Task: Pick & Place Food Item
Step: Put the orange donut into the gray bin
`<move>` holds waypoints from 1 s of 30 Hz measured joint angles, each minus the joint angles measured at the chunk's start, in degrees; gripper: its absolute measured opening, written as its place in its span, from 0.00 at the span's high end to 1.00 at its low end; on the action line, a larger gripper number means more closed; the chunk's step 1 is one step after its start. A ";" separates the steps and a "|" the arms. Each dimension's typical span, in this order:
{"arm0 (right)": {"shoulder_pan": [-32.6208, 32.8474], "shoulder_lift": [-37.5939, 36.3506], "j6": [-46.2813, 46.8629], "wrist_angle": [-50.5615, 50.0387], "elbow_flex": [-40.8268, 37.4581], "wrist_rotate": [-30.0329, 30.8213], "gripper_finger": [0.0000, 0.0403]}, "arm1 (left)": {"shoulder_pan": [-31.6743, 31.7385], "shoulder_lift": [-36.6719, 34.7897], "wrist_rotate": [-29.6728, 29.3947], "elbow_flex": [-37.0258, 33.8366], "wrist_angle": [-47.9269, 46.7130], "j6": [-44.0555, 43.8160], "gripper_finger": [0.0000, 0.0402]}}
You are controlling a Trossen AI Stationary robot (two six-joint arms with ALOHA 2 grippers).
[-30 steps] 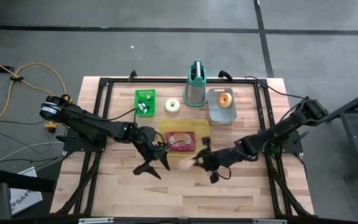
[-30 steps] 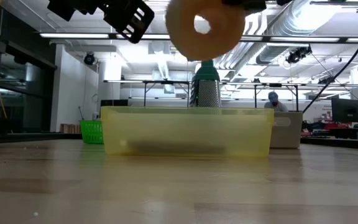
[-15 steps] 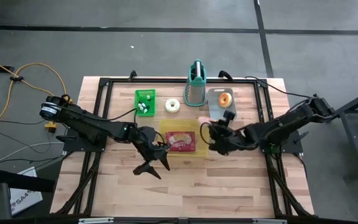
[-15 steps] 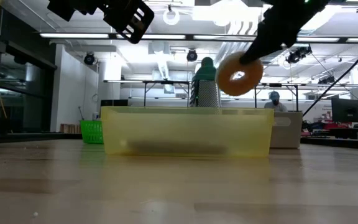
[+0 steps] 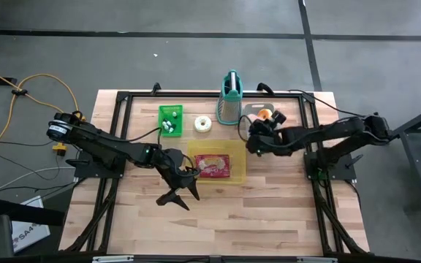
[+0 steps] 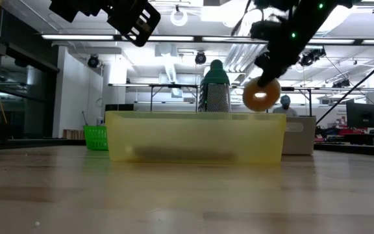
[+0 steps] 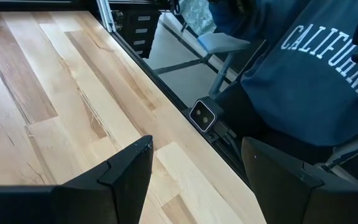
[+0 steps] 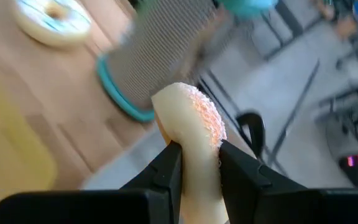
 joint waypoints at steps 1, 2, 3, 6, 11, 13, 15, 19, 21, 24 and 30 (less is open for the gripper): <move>-0.96 0.00 1.45 -1.54 0.00 -0.51 0.81 | 0.00 0.00 0.00 0.00 0.00 0.00 0.40; -1.84 0.00 2.97 -3.01 0.00 -1.18 0.81 | 0.00 0.00 0.00 0.00 0.00 0.00 0.40; -2.70 0.00 4.40 -4.33 -0.09 -1.76 0.81 | 0.00 0.00 0.00 0.00 0.00 0.00 0.40; -4.66 0.01 7.84 -6.50 -1.75 -3.24 0.81 | 0.00 0.00 0.00 0.00 0.00 0.00 0.40; -6.02 0.04 9.38 -6.09 -5.46 -5.07 0.81 | 0.00 0.00 0.00 0.00 0.00 0.02 0.40; -6.07 0.07 9.42 -5.69 -6.55 -5.38 0.81 | 0.00 0.00 0.00 0.00 0.02 0.02 0.40; -6.07 0.07 9.61 -5.43 -7.08 -5.79 0.81 | 0.00 0.00 0.00 0.00 0.01 0.00 0.40; -6.05 0.07 9.30 -5.40 -7.26 -7.31 0.81 | 0.00 0.00 0.00 0.00 0.02 0.02 0.40; -6.05 0.07 9.39 -5.41 -7.26 -7.28 0.81 | 0.00 0.00 -0.02 0.00 0.02 0.00 0.40; -6.05 0.07 9.38 -5.39 -7.26 -7.34 0.81 | 0.00 0.00 -0.01 0.00 0.04 0.01 0.40; -6.04 0.07 9.20 -4.09 -7.26 -9.96 0.72 | 0.00 0.00 -0.02 0.00 0.04 0.00 0.40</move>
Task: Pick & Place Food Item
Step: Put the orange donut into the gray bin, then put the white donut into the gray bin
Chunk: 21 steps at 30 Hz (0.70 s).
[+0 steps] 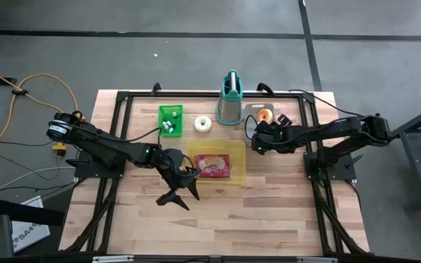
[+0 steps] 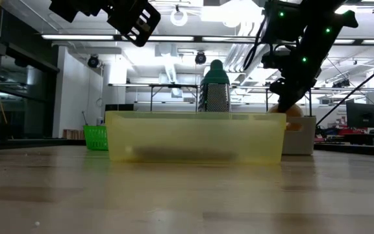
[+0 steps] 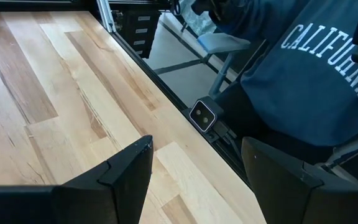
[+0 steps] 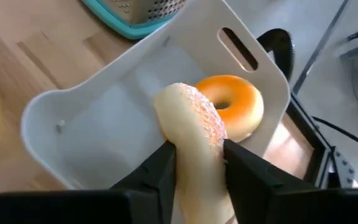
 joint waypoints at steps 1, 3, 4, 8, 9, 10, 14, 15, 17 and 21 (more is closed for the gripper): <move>0.01 0.00 -0.02 0.04 0.00 -0.13 0.70 | 0.00 0.00 0.00 0.00 0.00 0.00 0.40; -0.01 0.00 -0.02 0.02 0.00 -0.12 0.65 | 0.00 0.00 0.00 0.00 0.00 0.00 0.40; -0.01 0.00 -0.02 0.02 0.00 -0.11 0.63 | 0.00 0.00 0.00 0.00 0.00 0.00 0.40; 0.01 0.00 -0.04 0.09 0.00 -0.20 0.57 | 0.00 0.01 0.00 0.00 0.00 0.00 0.40; 0.01 0.00 -0.04 0.21 0.00 -0.19 0.56 | 0.00 0.02 0.00 0.00 0.00 0.00 0.40; -0.01 0.00 -0.04 0.45 0.00 -0.19 0.55 | 0.00 0.01 0.00 0.00 0.00 0.00 0.40; 0.01 0.00 -0.63 2.49 0.00 -0.22 0.53 | 0.00 0.02 0.00 0.00 0.00 0.00 0.40; 0.01 0.00 -1.33 3.03 0.02 -0.37 0.52 | 0.00 0.02 0.00 0.00 0.00 0.00 0.40; -0.01 0.00 -2.22 4.36 0.02 -0.65 0.52 | 0.00 0.02 0.00 0.00 0.00 0.00 0.40; -0.01 0.00 -4.46 8.06 0.02 -1.92 0.51 | 0.00 0.02 0.00 0.00 0.00 0.00 0.40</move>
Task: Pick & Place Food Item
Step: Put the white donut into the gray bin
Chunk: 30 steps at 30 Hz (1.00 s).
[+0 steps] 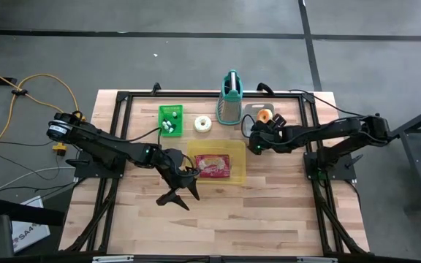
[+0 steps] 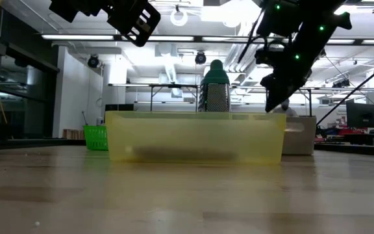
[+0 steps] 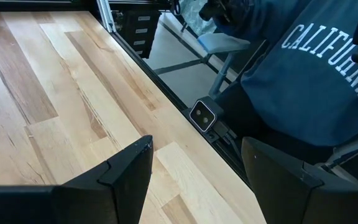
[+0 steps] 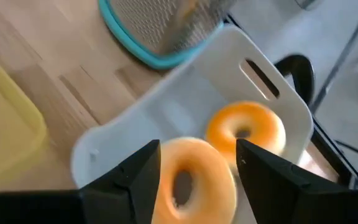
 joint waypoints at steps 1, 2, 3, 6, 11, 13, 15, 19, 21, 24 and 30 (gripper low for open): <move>0.02 0.00 -0.48 1.01 0.00 0.00 0.51 | 0.00 0.00 0.00 0.00 0.00 0.00 0.40; 0.02 0.00 -1.24 2.11 0.00 -0.04 0.51 | 0.00 0.00 0.00 0.00 0.01 0.00 0.40; 0.00 0.00 -1.70 3.23 0.00 -0.03 0.51 | 0.00 0.00 0.00 0.00 0.00 0.00 0.40; 0.00 0.00 -3.80 6.68 0.00 -0.01 0.51 | 0.00 0.00 0.00 0.00 0.00 0.00 0.40; 0.00 0.00 -6.32 10.14 0.00 -0.02 0.52 | -0.01 0.00 -0.41 0.00 0.01 0.00 0.40; 0.00 -0.01 -6.32 10.26 0.00 -0.02 0.52 | -0.02 0.00 -1.36 0.00 -0.02 0.00 0.40; 0.02 0.00 -6.27 10.27 0.00 -0.05 0.52 | 0.01 0.00 -2.77 0.00 -0.27 0.00 0.40; 0.41 0.00 -6.16 10.48 0.00 -1.00 0.52 | 1.21 0.02 -3.72 -0.02 -1.31 0.04 0.40; 0.71 0.00 -6.14 11.01 0.00 -1.46 0.52 | 2.44 0.02 -3.76 -0.02 -1.29 -0.13 0.40; 1.45 0.00 -6.14 11.38 0.00 -1.48 0.52 | 5.20 0.02 -3.74 -0.02 -1.29 -2.68 0.40; 3.43 0.00 -6.14 12.40 0.00 -1.50 0.52 | 13.79 0.02 -3.91 -0.02 -1.30 -4.81 0.40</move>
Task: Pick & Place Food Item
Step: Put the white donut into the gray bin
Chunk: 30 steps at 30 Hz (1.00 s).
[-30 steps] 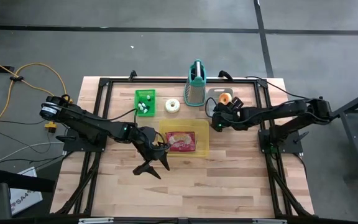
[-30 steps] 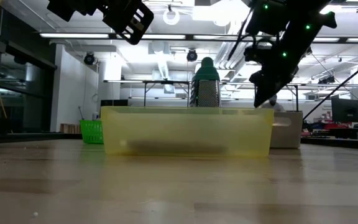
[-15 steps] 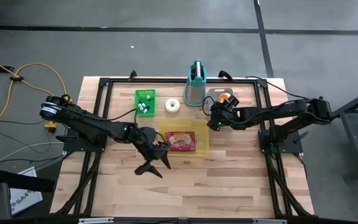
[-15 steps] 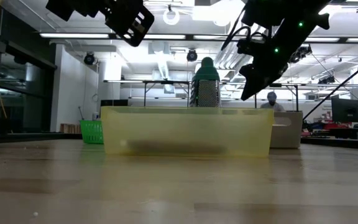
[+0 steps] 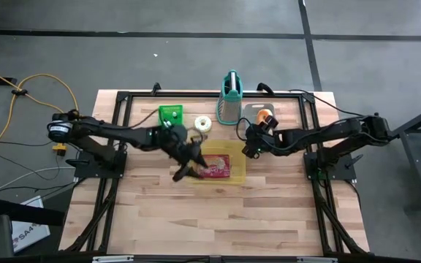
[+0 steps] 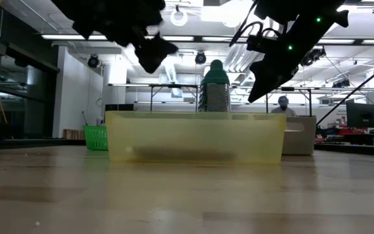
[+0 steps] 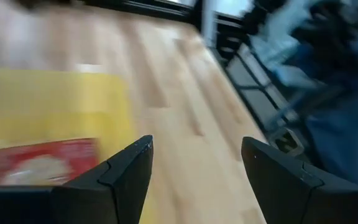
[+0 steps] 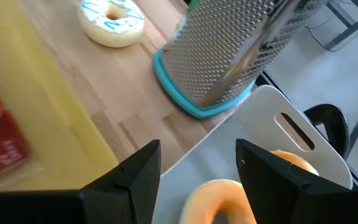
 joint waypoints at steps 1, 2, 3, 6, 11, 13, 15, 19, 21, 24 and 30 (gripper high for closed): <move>0.37 0.00 0.00 0.07 0.00 -0.01 0.52 | 1.56 0.00 -0.01 0.00 0.00 -0.38 0.40; 0.77 0.00 0.00 0.10 0.00 -0.02 0.52 | 3.17 0.00 -0.01 0.00 -0.01 -0.74 0.40; 1.16 0.00 0.00 0.10 0.00 -0.01 0.52 | 4.68 0.00 -0.01 0.00 -0.01 -1.09 0.40; 2.25 0.00 0.00 0.12 0.00 -0.03 0.52 | 9.09 0.00 -0.01 0.00 -0.27 -1.27 0.40; 3.58 -0.01 0.00 1.01 0.00 -0.15 0.52 | 14.87 0.00 -1.18 0.00 -1.99 1.68 0.44; 3.98 0.00 -0.16 1.40 0.02 -0.14 0.52 | 16.32 0.00 -4.44 0.14 -4.02 4.55 0.46; 4.16 0.00 -0.76 1.75 0.02 -0.14 0.52 | 17.37 0.00 -7.99 1.18 -6.95 7.39 0.49; 4.12 0.00 -1.07 2.21 0.02 -0.16 0.52 | 19.44 0.00 -11.28 4.21 -9.13 11.09 0.50; 4.12 0.00 -1.07 2.24 0.02 -0.16 0.52 | 20.78 0.00 -11.43 5.85 -9.87 11.00 0.50; 4.12 0.00 -1.07 2.24 0.02 -0.16 0.52 | 23.10 -0.01 -11.90 8.45 -11.31 10.98 0.50; 4.22 0.00 0.37 2.22 0.02 -4.24 0.52 | 27.52 0.58 -16.20 13.30 -17.19 11.20 0.50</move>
